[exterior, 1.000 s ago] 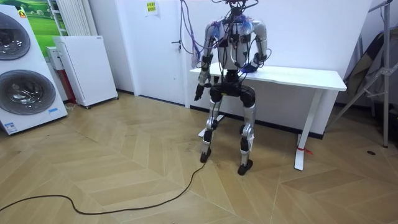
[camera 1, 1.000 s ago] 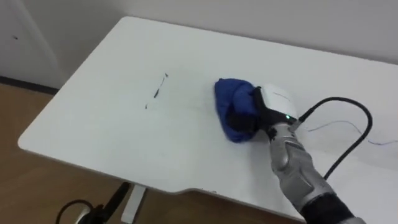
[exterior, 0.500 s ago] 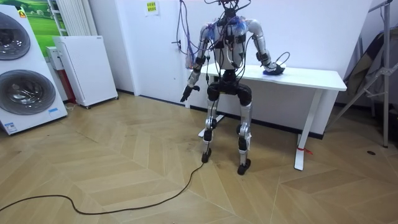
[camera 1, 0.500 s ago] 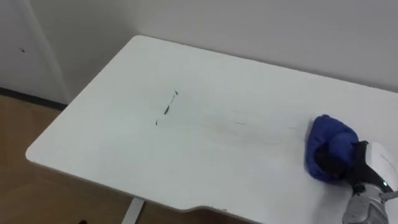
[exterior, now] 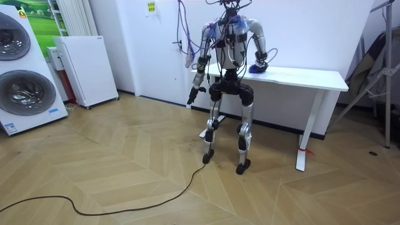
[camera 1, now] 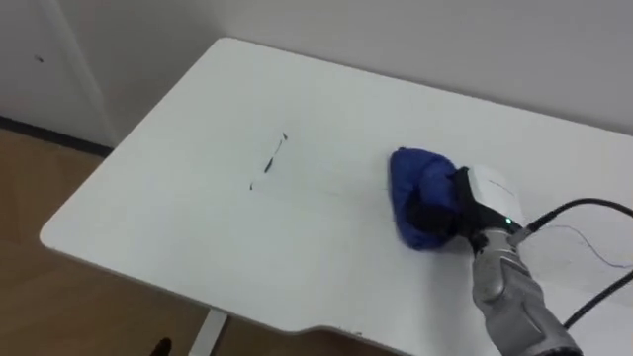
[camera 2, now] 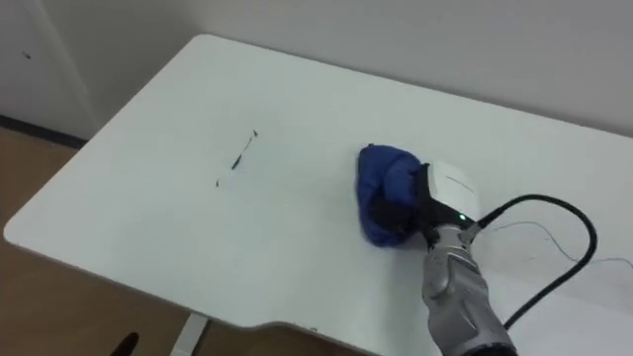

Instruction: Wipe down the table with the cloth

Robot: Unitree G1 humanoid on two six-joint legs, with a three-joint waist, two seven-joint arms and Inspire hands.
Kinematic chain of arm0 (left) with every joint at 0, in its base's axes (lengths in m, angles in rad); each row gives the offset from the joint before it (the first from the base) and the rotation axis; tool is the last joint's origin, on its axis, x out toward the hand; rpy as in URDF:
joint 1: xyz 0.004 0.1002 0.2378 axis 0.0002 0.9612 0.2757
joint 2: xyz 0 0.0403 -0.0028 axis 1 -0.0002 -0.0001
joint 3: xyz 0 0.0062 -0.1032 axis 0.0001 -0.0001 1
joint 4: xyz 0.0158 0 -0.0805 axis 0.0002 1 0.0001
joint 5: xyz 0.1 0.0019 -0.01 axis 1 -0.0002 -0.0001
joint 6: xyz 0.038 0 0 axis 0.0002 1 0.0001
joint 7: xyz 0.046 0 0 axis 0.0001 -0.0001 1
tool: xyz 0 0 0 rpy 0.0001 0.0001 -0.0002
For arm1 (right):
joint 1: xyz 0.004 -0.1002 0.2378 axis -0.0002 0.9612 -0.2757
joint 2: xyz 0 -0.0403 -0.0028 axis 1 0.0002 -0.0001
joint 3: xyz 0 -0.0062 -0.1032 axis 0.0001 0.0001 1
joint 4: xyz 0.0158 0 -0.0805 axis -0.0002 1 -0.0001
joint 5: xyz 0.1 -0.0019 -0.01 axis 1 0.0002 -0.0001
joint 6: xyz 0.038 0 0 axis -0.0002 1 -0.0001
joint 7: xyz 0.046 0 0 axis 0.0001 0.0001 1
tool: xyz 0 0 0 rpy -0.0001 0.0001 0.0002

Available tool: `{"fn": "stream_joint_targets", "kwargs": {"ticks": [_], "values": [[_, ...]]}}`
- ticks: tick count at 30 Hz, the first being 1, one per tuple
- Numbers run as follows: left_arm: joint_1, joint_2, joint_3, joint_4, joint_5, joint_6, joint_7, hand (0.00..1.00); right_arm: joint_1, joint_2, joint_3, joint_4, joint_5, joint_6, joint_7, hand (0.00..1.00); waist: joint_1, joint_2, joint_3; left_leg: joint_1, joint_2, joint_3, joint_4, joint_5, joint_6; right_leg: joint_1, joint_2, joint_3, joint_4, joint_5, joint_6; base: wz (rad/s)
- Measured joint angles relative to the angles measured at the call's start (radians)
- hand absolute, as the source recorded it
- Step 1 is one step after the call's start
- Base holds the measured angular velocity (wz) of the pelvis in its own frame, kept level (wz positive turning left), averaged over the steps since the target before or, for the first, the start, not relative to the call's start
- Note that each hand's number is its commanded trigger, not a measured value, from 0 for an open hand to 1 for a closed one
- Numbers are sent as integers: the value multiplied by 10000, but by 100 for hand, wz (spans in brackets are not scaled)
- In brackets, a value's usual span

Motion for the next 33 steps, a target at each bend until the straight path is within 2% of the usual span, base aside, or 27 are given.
{"fn": "stream_joint_targets", "kwargs": {"ticks": [2,4,5,6,8,10,12,14,15,16,17,18,20,21,23,24,25,26,27,28,29,30,31,32,33], "values": [[431,110,331,3,86,-66,-35,0,408,-71,-961,700,496,-699,-370,100,-252,-22,-14,201,-21,0,8,-5,7,368,-1,-54,-212,0,1,29],[634,175,814,2,354,-60,-86,0,785,-250,-1911,1078,733,-990,-568,100,-523,-48,-31,291,-38,52,-23,-8,13,602,-15,-223,-324,-13,24,26],[686,178,1007,2,471,-59,-87,0,891,-284,-2274,1216,764,-1048,-619,100,-579,-47,-31,332,-40,47,-20,-9,13,659,-18,-216,-335,-21,36,12],[778,188,1370,3,587,-58,-90,0,1057,-373,-2929,1507,815,-1080,-719,100,-667,-41,-68,380,-45,50,-20,-9,14,699,-26,-215,-334,-43,71,-5],[775,331,1706,0,657,-84,-175,0,1162,-779,-3785,2221,816,-1172,-804,100,-808,-34,-88,403,-46,76,23,-13,19,697,-40,-190,-309,-77,104,-12],[718,433,1683,-4,649,-156,-186,0,1325,-1047,-4018,2500,821,-1138,-845,100,-824,-44,-158,430,-72,91,74,-34,42,689,-82,-182,-253,-174,59,-12],[566,410,1444,-8,617,-175,-207,0,1418,-1124,-4015,2587,822,-1055,-948,100,-872,22,-173,429,-78,129,356,-173,81,669,-136,-154,-50,-279,72,-8],[285,405,963,166,264,-258,-207,0,1326,-1089,-3818,2549,874,-854,-1048,100,-731,107,-157,484,-79,209,726,-400,119,600,-167,142,372,-440,82,-31],[62,390,639,424,178,-337,-183,0,1115,-1029,-3518,2498,862,-585,-1086,100,-536,186,-117,538,-89,215,935,-596,152,435,-181,393,780,-543,78,-72],[-119,355,280,605,122,-357,-153,0,864,-835,-3091,2428,846,-301,-1107,100,-362,299,-126,475,-72,201,1238,-818,181,203,-175,518,1122,-580,59,-80],[-190,332,85,621,35,-349,-128,0,737,-764,-2836,2305,808,-120,-1111,100,-292,304,-102,411,-42,204,1431,-927,192,57,-153,600,1303,-592,41,-97],[-433,302,-307,764,-146,-359,-27,0,461,-598,-2192,2099,750,177,-1104,100,-14,392,-95,333,-10,239,1675,-1110,217,-326,-156,643,1680,-583,5,-113],[-983,265,-613,1161,-277,-433,94,0,-154,106,-467,1349,520,618,-751,100,558,312,-48,225,21,267,1787,-1250,226,-982,-162,587,2136,-441,-201,-128],[-1098,247,-628,1268,-273,-444,123,0,-323,372,-65,1114,329,692,-552,100,669,266,-44,175,42,295,1788,-1258,227,-1132,-158,561,2175,-396,-231,-94],[-1491,133,-633,1525,-260,-434,144,0,-1113,1164,1580,516,-253,776,165,100,1314,214,-44,-100,250,517,1874,-1316,173,-1509,-307,-109,2159,-121,-343,-61],[-1531,116,-653,1517,-253,-417,144,0,-1363,1367,1875,521,-351,723,346,100,1447,208,-20,-163,321,540,1885,-1312,158,-1531,-358,-299,2108,-65,-358,-7],[-1649,105,-759,1360,-203,-374,145,0,-1827,1550,2289,525,-427,542,640,100,1539,162,45,-348,423,400,1906,-1284,144,-1540,-422,-568,1996,-14,-364,44],[-1660,109,-800,1115,-209,-279,140,0,-2186,1564,2423,608,-363,365,761,100,1686,127,75,-548,514,259,1886,-1193,129,-1649,-450,-666,1999,22,-309,68],[-1653,116,-790,1065,-208,-263,139,0,-2328,1556,2392,704,-261,314,760,100,1696,124,77,-632,559,167,1882,-1139,98,-1675,-465,-607,2014,35,-279,95],[-1631,149,-761,1053,-209,-223,135,0,-2483,1497,2225,895,17,312,725,100,1704,152,93,-734,717,111,1802,-989,-13,-1828,-545,-347,2207,65,-163,97],[-1581,278,-736,1048,-222,-193,96,0,-2467,1326,2071,1134,356,315,620,100,1685,99,81,-778,740,-32,1737,-928,-85,-1953,-894,-183,2096,210,-57,92],[-1548,389,-725,1031,-220,-188,44,0,-2376,1234,1941,1267,520,267,565,100,1669,54,82,-784,745,-88,1730,-926,-118,-1969,-1139,-189,1910,448,-44,96],[-1443,713,-704,927,-216,-180,-52,0,-1977,1106,1578,1368,956,-24,305,100,1392,-116,72,-811,778,-264,1800,-938,-275,-1828,-1494,-181,1428,1122,321,137],[-1472,980,-656,912,-35,-134,-115,0,-1516,1023,1102,1475,1154,-421,-27,100,819,-140,65,-863,949,-475,1877,-888,-523,-1353,-1323,-270,1249,1082,558,149],[-1491,1060,-598,907,164,-136,-145,0,-1234,891,873,1516,1192,-616,-159,100,624,-148,63,-873,1083,-459,1831,-844,-601,-1182,-1185,-402,1156,1007,597,113]]}}
